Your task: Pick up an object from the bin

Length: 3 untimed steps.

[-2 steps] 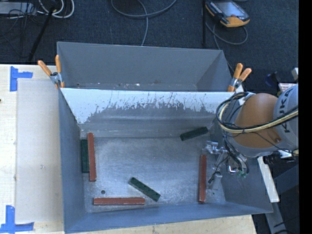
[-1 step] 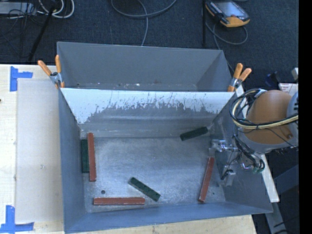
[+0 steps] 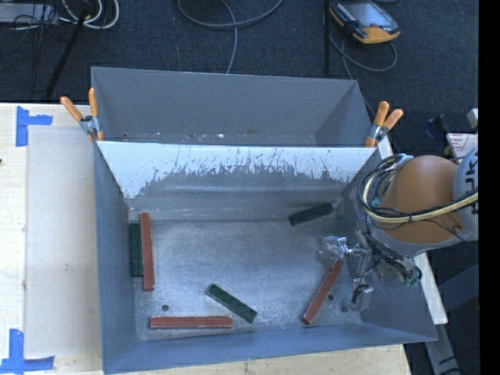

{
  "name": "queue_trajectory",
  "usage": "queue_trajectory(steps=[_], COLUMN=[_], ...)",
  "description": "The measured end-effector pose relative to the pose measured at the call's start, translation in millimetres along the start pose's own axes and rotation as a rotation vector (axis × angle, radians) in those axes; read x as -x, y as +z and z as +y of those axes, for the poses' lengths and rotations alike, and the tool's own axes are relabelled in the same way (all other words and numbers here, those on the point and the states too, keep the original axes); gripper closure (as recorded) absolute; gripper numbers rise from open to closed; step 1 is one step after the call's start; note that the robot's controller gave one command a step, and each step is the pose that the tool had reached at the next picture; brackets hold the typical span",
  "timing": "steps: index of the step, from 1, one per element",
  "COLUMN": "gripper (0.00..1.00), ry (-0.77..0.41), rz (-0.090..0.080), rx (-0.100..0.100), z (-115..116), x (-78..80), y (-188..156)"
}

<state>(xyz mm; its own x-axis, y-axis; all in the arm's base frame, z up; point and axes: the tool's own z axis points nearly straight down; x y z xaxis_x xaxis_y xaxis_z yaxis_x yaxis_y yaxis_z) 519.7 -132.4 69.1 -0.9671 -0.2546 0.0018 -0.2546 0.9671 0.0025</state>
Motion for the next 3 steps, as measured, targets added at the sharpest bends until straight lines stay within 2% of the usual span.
queue_trajectory(steps=[1, 2, 3], gripper=[0.00, 1.00, 1.00], ry=[-0.385, -0.384, -0.394], rz=[0.001, 0.000, -0.009], rx=[0.001, 0.000, -0.007], z=[55, 54, 48], x=[-7.7, -7.6, 10.0], y=[0, 0, -167])
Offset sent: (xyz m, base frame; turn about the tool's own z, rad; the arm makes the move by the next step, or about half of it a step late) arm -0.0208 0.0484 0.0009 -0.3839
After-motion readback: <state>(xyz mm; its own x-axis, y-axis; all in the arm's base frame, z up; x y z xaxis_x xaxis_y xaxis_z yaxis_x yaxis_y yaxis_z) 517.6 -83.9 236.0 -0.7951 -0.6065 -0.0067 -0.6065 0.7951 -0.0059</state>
